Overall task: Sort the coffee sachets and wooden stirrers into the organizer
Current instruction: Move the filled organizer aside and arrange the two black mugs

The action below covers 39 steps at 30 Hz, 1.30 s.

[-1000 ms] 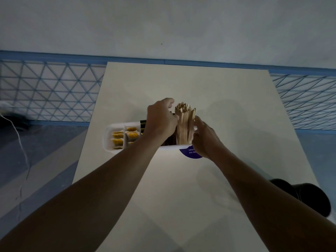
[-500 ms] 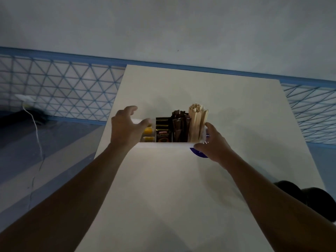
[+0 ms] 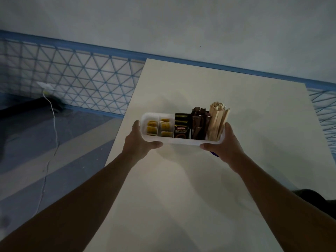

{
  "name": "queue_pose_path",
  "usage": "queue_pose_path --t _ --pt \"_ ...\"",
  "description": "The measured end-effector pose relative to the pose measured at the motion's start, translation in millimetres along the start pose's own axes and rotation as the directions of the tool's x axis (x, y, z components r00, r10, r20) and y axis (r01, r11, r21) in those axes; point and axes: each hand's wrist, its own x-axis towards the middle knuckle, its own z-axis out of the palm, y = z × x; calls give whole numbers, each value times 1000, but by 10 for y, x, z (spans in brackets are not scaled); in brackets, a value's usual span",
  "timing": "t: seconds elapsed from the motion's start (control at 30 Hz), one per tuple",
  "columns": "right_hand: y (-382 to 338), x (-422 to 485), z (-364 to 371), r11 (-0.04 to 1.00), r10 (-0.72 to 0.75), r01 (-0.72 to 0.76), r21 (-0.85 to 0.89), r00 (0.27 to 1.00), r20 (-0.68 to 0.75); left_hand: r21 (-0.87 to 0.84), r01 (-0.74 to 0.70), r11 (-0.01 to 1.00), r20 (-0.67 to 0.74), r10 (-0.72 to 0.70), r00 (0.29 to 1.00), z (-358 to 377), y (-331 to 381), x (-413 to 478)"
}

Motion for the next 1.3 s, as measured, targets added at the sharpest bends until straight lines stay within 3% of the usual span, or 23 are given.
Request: queue_pose_path --t 0.4,0.77,1.3 --pt "15 -47 81 999 -36 37 13 995 -98 -209 0 978 -57 -12 998 107 -82 42" --pt "-148 101 8 997 -49 56 47 988 -144 -235 -57 970 -61 43 997 51 74 302" --pt "-650 1131 -182 990 -123 135 40 969 -215 -223 -129 966 -102 108 989 -99 682 1418"
